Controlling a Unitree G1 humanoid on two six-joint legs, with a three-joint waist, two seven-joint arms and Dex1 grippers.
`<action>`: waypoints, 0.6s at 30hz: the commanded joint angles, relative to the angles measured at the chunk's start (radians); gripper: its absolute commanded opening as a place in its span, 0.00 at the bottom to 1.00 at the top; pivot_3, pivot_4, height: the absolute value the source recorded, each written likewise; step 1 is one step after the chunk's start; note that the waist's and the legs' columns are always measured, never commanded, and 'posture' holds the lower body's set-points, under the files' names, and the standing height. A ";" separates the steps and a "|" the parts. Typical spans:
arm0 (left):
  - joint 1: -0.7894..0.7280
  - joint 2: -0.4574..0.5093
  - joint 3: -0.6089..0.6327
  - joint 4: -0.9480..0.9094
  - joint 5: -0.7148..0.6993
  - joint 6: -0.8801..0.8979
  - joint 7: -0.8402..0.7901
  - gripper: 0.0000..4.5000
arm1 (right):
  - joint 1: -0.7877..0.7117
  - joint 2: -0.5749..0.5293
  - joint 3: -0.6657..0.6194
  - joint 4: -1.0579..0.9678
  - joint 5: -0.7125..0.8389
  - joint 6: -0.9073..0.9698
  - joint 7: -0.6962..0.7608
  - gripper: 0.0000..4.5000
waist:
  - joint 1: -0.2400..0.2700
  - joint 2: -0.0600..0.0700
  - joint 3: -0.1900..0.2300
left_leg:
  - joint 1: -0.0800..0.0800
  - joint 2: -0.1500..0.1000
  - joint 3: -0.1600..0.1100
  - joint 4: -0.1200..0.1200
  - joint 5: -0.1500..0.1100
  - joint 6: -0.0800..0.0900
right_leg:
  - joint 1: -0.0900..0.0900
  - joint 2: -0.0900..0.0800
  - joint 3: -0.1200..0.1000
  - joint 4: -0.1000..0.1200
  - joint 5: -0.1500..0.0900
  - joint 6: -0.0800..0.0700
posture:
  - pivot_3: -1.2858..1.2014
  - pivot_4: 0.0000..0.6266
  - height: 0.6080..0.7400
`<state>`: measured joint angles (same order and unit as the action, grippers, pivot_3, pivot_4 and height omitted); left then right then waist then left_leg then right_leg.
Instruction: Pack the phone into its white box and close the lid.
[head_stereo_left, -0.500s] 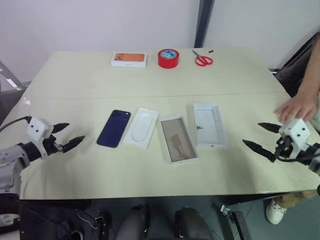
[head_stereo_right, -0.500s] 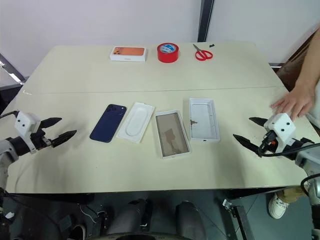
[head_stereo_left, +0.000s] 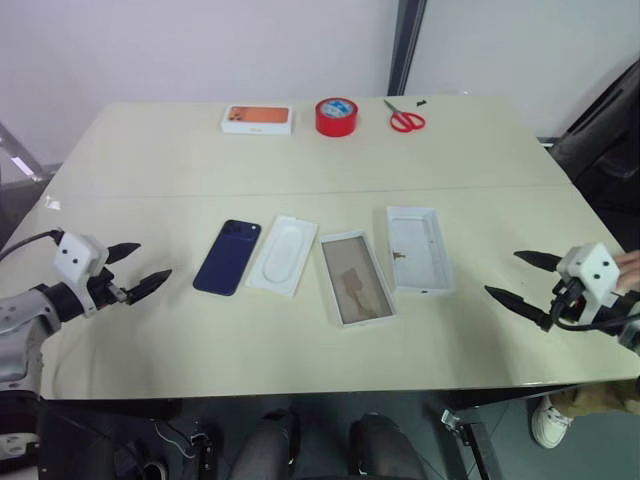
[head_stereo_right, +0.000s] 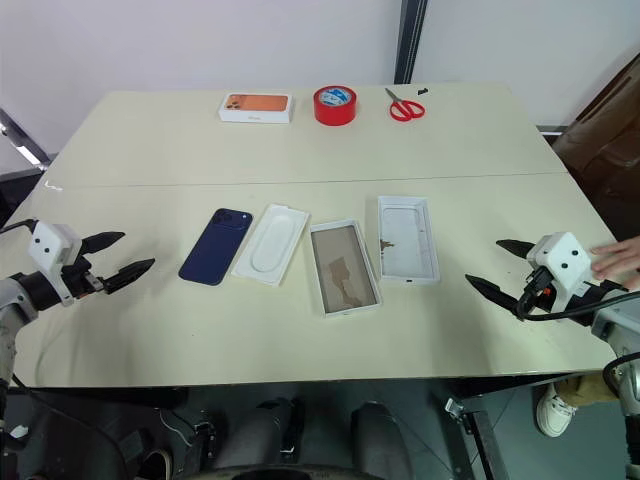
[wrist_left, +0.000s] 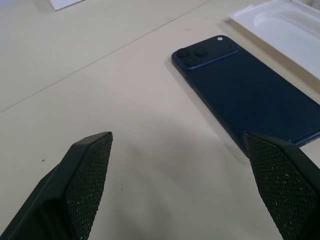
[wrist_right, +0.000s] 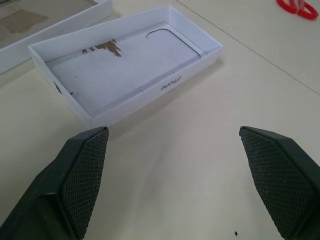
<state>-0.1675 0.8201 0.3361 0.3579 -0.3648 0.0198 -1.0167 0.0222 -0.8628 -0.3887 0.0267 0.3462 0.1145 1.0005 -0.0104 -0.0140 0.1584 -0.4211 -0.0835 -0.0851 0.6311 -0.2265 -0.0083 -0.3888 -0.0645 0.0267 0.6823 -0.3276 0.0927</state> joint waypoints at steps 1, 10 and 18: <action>-0.024 0.013 0.005 -0.026 0.003 -0.001 0.008 0.97 | -0.022 -0.004 0.002 -0.018 -0.003 -0.017 -0.010 0.98 | 0.000 0.000 0.000 | 0.000 0.000 0.000 0.000 0.000 0.000 | 0.000 0.000 0.000 0.000 0.000 0.000 | 0.52 0.24 0.95; -0.085 -0.042 -0.068 -0.135 -0.016 0.153 0.063 0.97 | -0.093 0.004 0.075 -0.065 -0.012 -0.009 -0.030 0.98 | 0.000 0.000 0.000 | 0.000 0.000 0.000 0.000 0.000 0.000 | 0.000 0.000 0.000 0.000 0.000 0.000 | 0.52 0.24 0.95; -0.198 -0.144 -0.171 -0.242 -0.058 0.427 0.135 0.97 | -0.235 0.054 0.217 -0.124 -0.023 0.026 -0.040 0.98 | -0.002 0.000 0.000 | 0.000 0.000 0.000 0.000 0.000 0.000 | 0.000 0.000 0.000 0.000 0.000 0.000 | 0.52 0.24 0.95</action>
<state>-0.3392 0.6786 0.1696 0.1646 -0.3956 0.4066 -0.9030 -0.1914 -0.8155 -0.1900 -0.0478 0.3230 0.1392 0.9664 -0.0125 -0.0141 0.1585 -0.4212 -0.0835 -0.0852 0.6317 -0.2264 -0.0084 -0.3890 -0.0640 0.0264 0.6828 -0.3276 0.0928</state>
